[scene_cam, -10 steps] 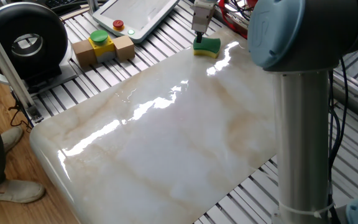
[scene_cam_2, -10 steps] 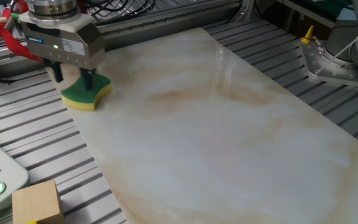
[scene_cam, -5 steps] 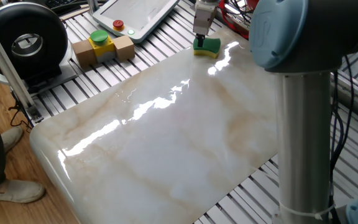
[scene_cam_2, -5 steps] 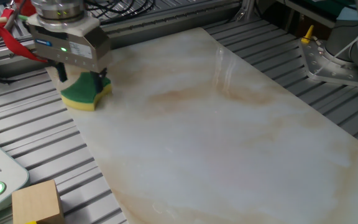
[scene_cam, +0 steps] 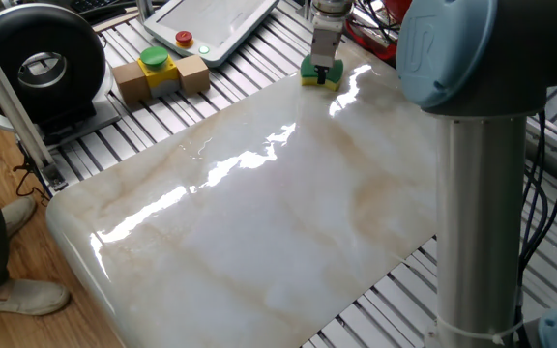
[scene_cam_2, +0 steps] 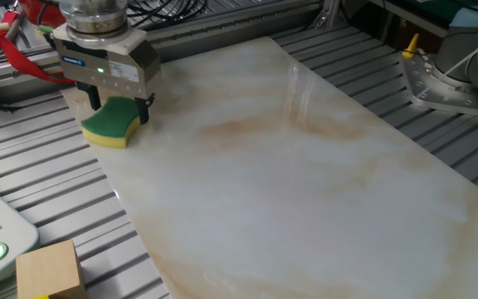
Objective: Clean the tabletop with a sponge
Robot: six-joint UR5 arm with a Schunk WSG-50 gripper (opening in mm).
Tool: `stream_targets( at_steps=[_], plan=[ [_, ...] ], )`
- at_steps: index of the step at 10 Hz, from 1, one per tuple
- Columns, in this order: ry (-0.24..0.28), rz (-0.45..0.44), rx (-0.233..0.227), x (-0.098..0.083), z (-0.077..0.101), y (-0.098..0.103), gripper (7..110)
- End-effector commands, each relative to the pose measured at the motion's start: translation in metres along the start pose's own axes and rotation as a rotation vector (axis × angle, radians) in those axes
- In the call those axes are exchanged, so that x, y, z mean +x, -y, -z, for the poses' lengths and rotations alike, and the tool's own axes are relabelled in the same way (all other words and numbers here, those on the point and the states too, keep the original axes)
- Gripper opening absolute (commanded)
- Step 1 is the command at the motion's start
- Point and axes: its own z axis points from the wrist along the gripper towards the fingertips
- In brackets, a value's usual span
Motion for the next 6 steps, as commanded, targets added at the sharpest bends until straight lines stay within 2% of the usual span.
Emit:
stream_targets(
  at_steps=[1,6],
  plan=[
    [0.022,0.006,-0.016,-0.0028,-0.0052,-0.0016,88],
    [0.028,-0.013,-0.019,-0.0113,-0.0032,0.0001,88]
  ],
)
